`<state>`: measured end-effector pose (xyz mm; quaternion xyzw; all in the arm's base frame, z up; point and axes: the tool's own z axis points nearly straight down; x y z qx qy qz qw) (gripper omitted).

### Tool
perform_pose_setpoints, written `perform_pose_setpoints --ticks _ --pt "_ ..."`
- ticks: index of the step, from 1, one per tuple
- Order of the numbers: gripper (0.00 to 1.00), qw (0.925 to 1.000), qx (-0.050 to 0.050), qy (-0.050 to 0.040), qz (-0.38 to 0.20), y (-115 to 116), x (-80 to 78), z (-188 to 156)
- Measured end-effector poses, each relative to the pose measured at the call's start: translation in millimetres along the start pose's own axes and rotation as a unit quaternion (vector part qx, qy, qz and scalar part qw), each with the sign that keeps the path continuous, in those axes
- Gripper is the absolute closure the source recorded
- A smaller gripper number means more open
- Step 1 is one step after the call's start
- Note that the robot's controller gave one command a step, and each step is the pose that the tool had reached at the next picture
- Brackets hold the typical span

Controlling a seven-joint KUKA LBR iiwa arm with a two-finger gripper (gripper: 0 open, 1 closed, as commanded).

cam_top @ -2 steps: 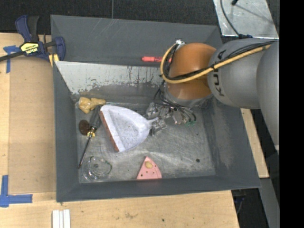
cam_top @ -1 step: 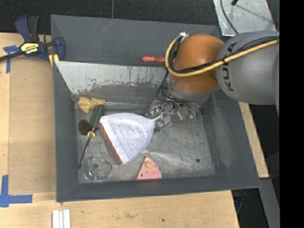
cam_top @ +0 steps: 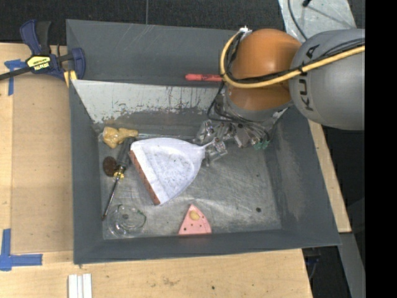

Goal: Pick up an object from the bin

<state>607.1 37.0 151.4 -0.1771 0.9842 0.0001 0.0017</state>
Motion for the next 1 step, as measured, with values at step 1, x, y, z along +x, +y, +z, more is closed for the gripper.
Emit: perform_pose_setpoints --ticks 1 --pt "1.00 0.9999 -0.001 0.0027 -0.010 12.3 15.8 -60.1"
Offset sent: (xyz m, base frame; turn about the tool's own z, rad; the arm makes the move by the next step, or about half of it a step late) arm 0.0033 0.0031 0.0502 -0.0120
